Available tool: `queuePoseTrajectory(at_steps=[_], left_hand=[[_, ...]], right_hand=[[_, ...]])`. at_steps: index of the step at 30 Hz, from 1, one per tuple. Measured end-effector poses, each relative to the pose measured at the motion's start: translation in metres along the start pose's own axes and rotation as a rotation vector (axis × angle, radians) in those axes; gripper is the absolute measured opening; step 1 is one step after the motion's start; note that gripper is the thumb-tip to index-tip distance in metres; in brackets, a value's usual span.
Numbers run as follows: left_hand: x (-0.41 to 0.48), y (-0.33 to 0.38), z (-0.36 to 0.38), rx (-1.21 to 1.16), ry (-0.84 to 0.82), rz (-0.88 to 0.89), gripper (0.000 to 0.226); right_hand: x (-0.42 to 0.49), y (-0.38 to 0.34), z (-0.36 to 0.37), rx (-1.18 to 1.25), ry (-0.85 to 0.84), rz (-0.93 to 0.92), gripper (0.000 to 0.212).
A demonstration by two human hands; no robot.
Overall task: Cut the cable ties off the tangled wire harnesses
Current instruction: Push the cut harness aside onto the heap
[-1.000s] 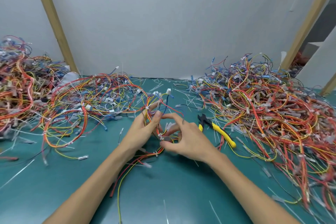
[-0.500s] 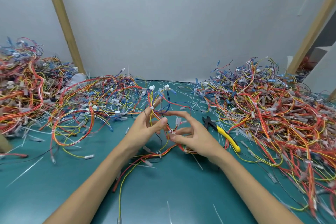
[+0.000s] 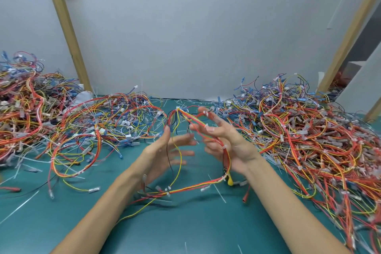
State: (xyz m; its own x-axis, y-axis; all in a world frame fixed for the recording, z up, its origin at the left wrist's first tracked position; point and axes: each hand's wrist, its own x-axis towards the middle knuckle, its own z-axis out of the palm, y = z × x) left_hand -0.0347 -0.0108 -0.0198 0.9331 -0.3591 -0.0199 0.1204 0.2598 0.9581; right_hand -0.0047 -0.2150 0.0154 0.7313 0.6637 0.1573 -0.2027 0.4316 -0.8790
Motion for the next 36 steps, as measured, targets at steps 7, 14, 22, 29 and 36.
queuePoseTrajectory(at_steps=[7,14,22,29,36], left_hand=[[-0.006,-0.017,0.011,-0.057,-0.295,-0.306,0.091],[-0.012,-0.015,0.018,-0.079,-0.471,-0.32,0.109],[-0.017,-0.002,0.022,-0.112,-0.453,-0.245,0.114],[-0.015,0.007,-0.003,-0.049,-0.417,-0.228,0.071],[-0.01,0.005,-0.013,-0.27,-0.462,-0.197,0.082]], right_hand=[[0.028,-0.013,-0.008,-0.054,0.082,-0.154,0.057],[0.034,-0.003,-0.019,0.086,0.216,-0.177,0.06],[0.037,-0.01,-0.018,0.204,0.192,-0.223,0.06],[0.042,-0.028,-0.025,0.306,0.253,-0.321,0.053],[0.034,-0.049,-0.043,0.397,0.429,-0.412,0.043]])
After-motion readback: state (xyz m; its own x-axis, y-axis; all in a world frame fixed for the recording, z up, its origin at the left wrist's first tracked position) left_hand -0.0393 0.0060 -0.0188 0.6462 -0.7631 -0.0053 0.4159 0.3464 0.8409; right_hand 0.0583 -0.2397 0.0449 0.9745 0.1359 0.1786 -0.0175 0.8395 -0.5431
